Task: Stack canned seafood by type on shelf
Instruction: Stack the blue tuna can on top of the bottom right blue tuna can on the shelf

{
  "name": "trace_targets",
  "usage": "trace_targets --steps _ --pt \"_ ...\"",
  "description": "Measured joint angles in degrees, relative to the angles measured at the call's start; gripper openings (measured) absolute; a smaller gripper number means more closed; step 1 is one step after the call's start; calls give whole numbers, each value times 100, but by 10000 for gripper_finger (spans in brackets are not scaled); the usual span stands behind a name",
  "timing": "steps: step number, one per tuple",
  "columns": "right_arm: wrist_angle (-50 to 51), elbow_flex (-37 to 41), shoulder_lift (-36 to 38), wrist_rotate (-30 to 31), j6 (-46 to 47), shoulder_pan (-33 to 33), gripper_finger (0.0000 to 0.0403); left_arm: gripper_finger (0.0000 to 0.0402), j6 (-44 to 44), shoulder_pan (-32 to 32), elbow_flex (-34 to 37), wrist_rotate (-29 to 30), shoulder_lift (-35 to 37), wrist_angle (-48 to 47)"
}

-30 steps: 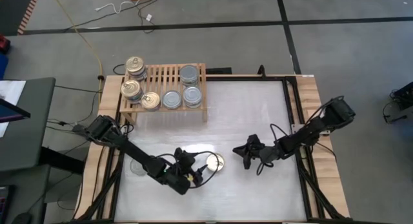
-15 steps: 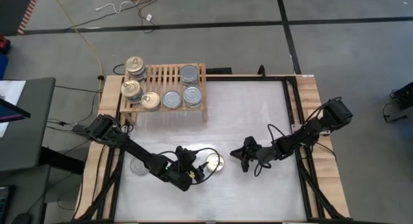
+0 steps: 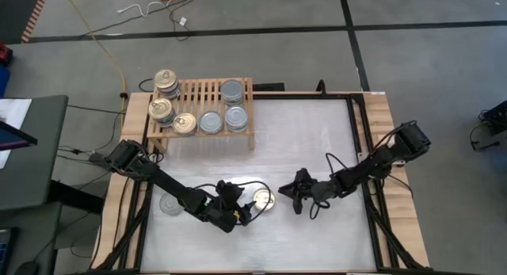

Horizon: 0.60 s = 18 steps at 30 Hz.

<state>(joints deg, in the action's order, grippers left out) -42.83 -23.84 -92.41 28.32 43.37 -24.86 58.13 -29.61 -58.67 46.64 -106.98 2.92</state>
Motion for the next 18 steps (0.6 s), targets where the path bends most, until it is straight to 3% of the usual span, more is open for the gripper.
trace_targets --steps 4,12,18 --pt "87 -177 -264 2 9 109 112 320 0 0 0 -2 0 -95" --pt "80 -464 -505 -304 16 179 226 320 0 0 0 0 0 -98" --pt "67 -465 -312 -466 183 194 241 320 161 7 0 0 0 -97"
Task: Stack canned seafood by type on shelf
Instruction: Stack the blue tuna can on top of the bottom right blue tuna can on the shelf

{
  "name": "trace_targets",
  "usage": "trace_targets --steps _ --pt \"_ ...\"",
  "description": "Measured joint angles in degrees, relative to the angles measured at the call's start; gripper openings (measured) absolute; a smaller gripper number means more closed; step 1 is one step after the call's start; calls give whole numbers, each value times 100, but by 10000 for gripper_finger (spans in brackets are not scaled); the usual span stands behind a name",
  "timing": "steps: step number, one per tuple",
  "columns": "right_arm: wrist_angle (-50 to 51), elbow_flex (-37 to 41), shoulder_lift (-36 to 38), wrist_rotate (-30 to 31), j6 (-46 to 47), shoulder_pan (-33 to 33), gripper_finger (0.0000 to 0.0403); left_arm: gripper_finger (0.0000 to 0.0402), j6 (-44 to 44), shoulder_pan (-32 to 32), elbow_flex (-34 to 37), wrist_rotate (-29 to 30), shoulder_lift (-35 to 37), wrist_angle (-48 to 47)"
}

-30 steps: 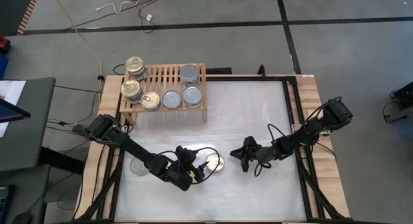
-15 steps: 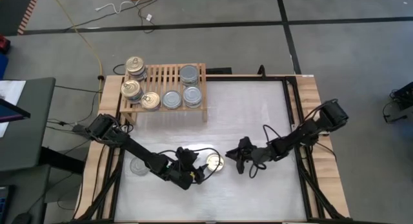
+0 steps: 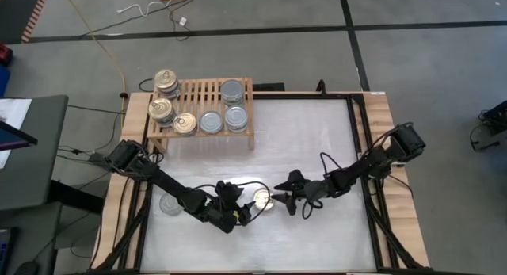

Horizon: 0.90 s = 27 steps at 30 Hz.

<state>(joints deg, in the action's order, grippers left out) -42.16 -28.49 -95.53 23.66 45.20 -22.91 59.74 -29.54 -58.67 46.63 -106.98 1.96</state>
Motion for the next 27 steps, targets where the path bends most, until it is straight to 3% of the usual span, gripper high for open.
trace_targets --steps 6,12,23,27 --pt "515 -104 -241 -48 891 59 211 320 161 4 0 2 0 4" --pt "593 -343 -271 -172 877 59 187 320 331 4 0 2 0 -5" --pt "1710 -825 -269 -307 1302 205 147 320 397 77 0 3 0 0" --pt "1875 -903 -269 -345 1280 190 129 320 901 130 2 -312 0 21"
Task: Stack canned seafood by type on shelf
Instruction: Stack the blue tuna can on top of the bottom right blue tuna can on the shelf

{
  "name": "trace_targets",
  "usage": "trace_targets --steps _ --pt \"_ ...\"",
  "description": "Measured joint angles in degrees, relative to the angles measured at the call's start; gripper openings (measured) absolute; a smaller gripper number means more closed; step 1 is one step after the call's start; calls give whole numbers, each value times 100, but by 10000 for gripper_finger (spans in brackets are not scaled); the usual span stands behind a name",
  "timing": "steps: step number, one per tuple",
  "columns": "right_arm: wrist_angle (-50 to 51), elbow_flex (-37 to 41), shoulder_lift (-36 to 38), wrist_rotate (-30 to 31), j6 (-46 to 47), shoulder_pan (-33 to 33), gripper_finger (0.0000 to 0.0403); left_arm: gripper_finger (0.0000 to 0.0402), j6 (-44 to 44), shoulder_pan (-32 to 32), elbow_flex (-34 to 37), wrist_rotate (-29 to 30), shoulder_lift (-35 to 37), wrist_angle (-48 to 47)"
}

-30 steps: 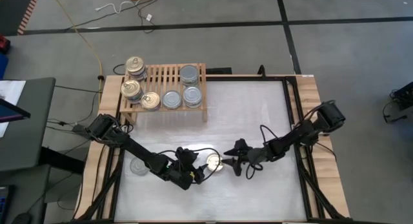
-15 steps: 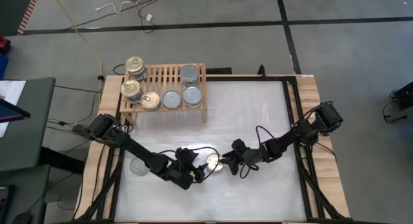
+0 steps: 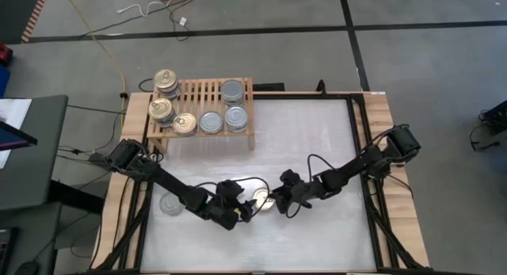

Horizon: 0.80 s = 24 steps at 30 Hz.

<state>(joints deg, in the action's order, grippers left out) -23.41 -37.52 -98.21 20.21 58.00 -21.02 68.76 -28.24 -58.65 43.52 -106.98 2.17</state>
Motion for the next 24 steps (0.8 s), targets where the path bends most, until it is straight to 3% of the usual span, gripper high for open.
trace_targets --steps 3,11,24 --pt "60 -4 2 0 -103 7 113 320 303 55 -1 -433 0 -30" --pt "42 -4 2 7 -398 17 81 320 1003 83 -2 -725 0 -65" --pt "237 -4 7 50 -420 17 75 320 1893 99 0 -746 0 -274"
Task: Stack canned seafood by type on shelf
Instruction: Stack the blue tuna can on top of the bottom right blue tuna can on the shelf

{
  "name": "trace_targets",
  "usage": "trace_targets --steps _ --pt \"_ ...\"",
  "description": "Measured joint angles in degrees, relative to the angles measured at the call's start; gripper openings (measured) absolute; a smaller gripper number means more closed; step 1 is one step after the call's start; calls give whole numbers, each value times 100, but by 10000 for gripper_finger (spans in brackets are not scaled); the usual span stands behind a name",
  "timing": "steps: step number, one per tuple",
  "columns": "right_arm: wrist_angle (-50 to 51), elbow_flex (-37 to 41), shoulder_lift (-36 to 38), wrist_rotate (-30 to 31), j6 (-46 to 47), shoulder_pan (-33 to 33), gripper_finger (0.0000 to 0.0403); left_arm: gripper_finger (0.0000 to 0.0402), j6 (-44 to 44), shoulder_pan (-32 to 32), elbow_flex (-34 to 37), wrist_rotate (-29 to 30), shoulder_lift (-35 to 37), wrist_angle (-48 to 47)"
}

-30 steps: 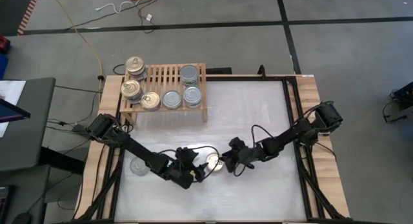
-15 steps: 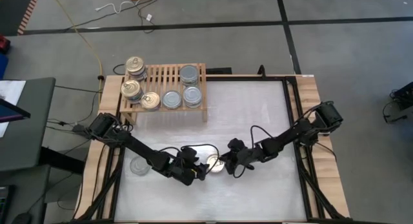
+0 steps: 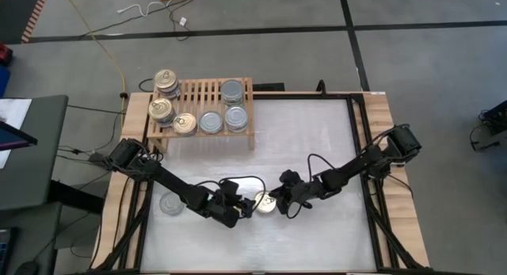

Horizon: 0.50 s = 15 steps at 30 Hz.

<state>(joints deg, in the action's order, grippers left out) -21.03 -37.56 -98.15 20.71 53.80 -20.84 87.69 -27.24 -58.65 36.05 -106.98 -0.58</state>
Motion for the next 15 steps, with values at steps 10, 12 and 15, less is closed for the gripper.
trace_targets --steps 10,12,15 --pt "28 0 4 2 -16 -13 43 320 233 107 0 -329 0 541" --pt "33 0 4 4 -28 -13 36 320 217 136 0 -334 0 686" --pt "84 -2 7 15 -29 -17 29 320 217 144 0 -334 0 726"
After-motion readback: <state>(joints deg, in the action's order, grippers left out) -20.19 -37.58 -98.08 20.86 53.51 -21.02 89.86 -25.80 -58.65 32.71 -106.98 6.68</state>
